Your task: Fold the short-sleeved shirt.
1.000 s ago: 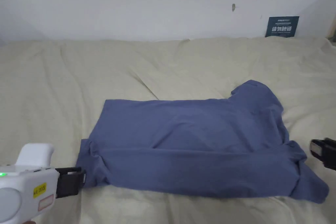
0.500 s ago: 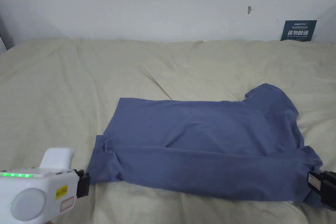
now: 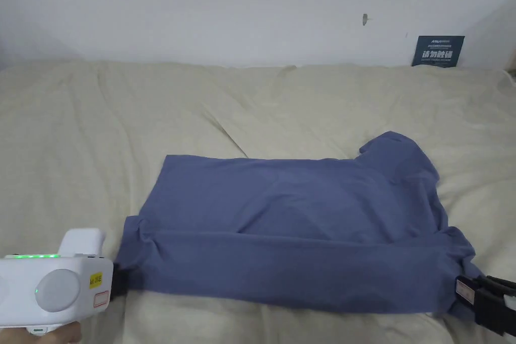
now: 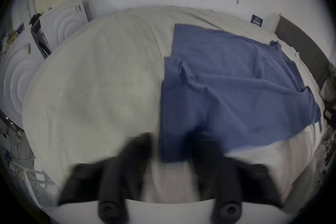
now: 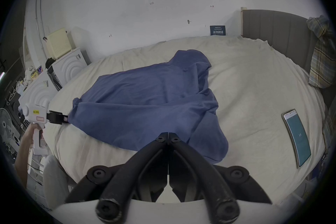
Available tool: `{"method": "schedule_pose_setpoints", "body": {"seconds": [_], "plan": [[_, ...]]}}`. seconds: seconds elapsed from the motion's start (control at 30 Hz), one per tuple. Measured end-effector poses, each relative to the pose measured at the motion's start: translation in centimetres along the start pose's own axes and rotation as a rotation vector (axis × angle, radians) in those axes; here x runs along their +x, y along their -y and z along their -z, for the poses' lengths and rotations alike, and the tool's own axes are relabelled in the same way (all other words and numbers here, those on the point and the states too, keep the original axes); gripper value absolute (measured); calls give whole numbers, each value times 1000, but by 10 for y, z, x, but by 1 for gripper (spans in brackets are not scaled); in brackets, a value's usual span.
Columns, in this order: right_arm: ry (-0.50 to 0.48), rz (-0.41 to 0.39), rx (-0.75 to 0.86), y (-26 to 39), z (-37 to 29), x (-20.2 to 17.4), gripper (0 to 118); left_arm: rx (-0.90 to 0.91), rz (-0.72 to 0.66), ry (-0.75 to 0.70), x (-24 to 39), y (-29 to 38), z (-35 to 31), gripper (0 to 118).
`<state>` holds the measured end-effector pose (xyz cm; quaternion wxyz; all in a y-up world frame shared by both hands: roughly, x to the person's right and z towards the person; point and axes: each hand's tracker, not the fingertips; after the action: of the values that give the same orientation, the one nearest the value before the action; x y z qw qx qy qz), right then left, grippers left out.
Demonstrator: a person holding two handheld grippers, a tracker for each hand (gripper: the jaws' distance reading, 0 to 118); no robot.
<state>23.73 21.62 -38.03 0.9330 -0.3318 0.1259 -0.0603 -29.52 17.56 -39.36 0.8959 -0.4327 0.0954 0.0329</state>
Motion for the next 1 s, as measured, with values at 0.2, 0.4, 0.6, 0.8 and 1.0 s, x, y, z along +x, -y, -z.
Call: {"method": "schedule_pose_setpoints", "body": {"seconds": [0.2,0.4,0.6,0.8,1.0], "plan": [[8,17,24,6,-12,17,11,-18,40,-8,0,-4,-8,5],[99,-77,16,3,-5,40,104,4,30,17,-6,-6,-21,5],[95,-40,-60,-1,40,60,104,24,32,17,-7,-5,-28,5],[80,24,-173,10,76,43,6,25,29,26,-7,-5,-38,5],[35,-37,-174,3,62,48,6,40,53,31,-6,-2,-52,5]]}}
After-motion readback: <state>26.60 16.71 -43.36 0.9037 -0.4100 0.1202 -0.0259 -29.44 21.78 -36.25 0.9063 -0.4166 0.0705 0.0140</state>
